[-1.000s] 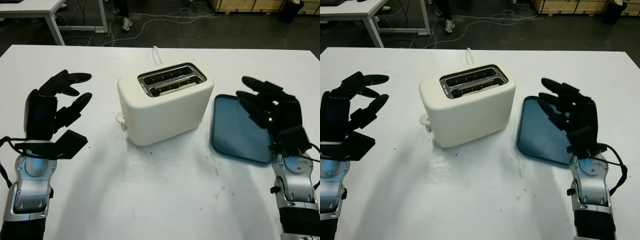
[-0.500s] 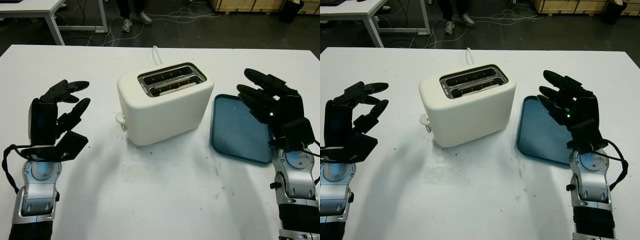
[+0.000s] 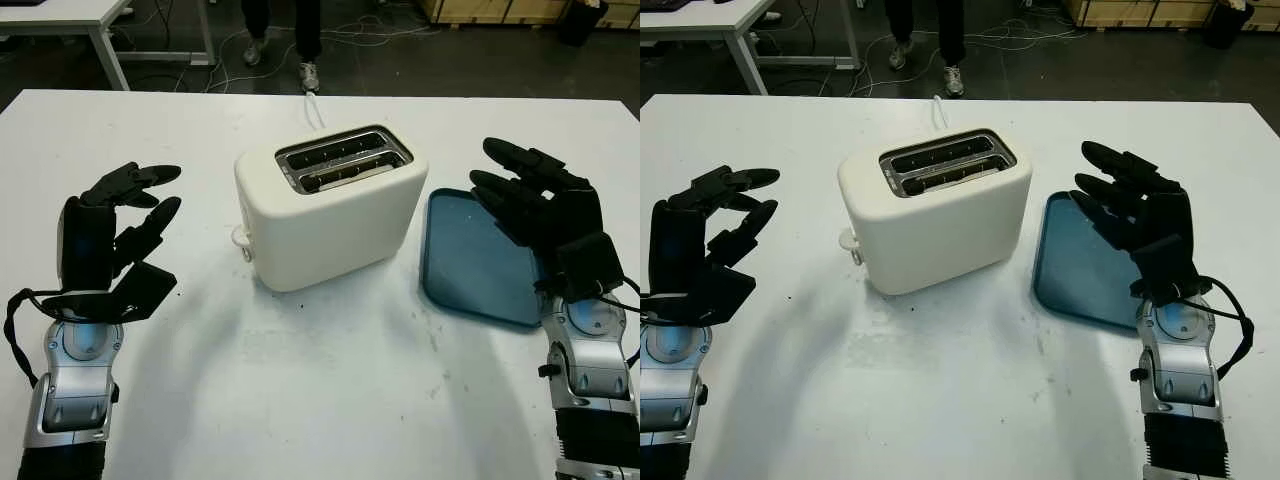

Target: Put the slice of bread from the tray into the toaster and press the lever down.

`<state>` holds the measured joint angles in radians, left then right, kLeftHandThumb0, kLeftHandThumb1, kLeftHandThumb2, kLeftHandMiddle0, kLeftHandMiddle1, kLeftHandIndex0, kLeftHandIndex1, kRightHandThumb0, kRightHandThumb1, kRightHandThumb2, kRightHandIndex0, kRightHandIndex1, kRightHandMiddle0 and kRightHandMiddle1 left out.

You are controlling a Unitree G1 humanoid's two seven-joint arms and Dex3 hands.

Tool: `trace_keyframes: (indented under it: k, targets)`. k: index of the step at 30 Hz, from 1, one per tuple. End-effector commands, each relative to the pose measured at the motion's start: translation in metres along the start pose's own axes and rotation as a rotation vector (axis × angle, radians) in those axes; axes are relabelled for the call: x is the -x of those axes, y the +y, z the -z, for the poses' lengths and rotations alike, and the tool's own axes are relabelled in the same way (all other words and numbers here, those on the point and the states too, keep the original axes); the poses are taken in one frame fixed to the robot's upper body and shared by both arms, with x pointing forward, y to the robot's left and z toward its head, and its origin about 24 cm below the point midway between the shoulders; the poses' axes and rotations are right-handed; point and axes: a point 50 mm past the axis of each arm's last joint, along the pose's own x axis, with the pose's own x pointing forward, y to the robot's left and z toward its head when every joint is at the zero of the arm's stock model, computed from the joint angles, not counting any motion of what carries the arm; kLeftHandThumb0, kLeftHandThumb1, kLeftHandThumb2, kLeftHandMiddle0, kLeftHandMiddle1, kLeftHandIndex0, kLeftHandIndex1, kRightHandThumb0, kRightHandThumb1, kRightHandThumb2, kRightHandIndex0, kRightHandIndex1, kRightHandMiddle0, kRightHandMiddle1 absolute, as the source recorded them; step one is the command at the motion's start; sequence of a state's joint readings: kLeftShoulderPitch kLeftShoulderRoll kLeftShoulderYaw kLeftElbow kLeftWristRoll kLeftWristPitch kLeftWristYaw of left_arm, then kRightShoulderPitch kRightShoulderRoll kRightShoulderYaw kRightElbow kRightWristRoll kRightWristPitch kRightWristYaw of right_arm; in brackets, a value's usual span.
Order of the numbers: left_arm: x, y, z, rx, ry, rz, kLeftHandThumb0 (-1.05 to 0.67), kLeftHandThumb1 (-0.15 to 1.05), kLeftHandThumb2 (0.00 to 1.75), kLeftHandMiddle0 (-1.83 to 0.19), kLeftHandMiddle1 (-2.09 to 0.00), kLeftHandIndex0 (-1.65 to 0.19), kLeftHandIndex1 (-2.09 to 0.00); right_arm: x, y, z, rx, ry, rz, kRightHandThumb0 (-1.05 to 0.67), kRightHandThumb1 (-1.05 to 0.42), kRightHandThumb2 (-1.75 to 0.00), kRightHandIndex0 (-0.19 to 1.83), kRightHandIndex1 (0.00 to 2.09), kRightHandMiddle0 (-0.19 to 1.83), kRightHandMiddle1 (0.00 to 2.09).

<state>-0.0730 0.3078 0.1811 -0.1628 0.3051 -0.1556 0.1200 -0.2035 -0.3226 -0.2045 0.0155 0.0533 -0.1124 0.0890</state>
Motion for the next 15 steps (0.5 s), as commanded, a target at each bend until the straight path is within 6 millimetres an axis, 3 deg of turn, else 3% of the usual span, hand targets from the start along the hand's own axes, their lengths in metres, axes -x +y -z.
trace_keyframes:
  k: [1, 15]
  targets:
    - [-0.001, -0.0005, -0.0012, -0.004, -0.006, 0.009, -0.55, 0.92, 0.17, -0.5, -1.38, -0.8, -0.37, -0.0004, 0.001, -0.0006, -0.01, 0.001, 0.004, -0.39, -0.91, 0.0, 0.83, 0.02, 0.74, 0.0]
    - [-0.0077, 0.0028, -0.0033, -0.051, -0.029, 0.04, -0.54, 0.92, 0.16, -0.52, -1.27, -0.8, -0.41, -0.0017, -0.0031, -0.0009, 0.006, 0.008, -0.008, -0.39, -0.91, 0.0, 0.84, 0.01, 0.74, 0.0]
